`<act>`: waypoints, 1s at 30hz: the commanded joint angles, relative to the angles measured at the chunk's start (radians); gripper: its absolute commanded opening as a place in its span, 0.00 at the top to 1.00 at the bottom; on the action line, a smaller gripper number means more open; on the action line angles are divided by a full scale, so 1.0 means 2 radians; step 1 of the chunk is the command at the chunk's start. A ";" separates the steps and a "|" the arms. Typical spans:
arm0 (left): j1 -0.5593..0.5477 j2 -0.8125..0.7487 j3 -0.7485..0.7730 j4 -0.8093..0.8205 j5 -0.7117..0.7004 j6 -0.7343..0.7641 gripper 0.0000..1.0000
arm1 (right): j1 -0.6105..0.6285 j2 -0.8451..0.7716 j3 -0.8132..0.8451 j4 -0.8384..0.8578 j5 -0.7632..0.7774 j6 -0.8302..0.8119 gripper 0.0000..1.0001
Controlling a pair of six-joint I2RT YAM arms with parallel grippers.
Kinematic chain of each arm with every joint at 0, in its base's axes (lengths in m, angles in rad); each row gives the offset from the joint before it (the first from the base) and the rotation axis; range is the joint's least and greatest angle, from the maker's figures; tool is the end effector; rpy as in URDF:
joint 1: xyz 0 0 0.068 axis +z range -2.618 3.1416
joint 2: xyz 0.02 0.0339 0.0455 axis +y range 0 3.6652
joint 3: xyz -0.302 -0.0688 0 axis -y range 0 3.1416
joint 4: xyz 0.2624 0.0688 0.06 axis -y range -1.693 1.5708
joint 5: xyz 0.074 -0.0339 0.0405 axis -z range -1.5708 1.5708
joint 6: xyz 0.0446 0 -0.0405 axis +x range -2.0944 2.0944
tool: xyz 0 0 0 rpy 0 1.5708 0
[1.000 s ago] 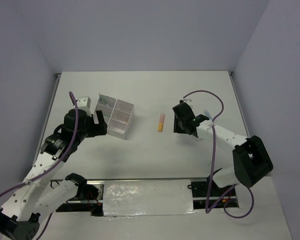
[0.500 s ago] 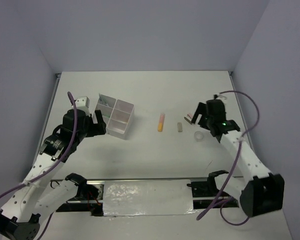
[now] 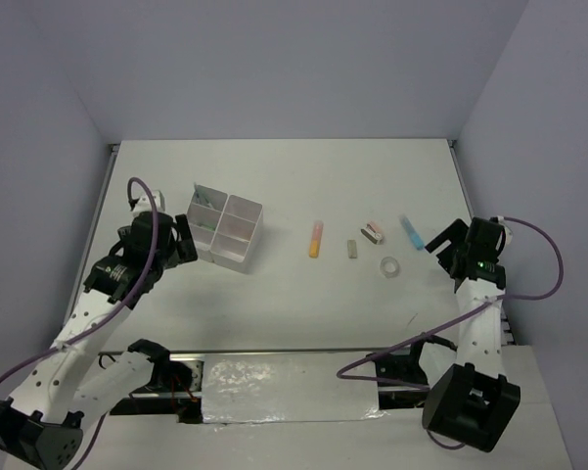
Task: Sort the stationery into containers
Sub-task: Pick up the stationery from the center of the board.
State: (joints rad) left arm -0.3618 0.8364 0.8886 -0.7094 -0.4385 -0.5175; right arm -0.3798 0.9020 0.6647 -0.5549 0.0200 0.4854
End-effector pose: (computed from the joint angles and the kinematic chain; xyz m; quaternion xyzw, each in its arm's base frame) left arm 0.1630 -0.0414 0.3414 -0.1638 0.8659 -0.0066 0.4727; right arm 0.1717 -0.0695 0.2626 0.3913 0.8383 0.0108 0.3795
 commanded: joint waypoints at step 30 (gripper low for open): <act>-0.087 0.037 -0.001 0.047 0.144 0.052 0.01 | -0.016 -0.256 0.040 -0.117 0.074 0.168 0.09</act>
State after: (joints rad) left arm -0.4717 0.8806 0.8940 -0.6800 -0.2882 -0.4725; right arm -0.4122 0.3927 0.6827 -0.6685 0.0898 0.7307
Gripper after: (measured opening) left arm 0.993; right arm 0.912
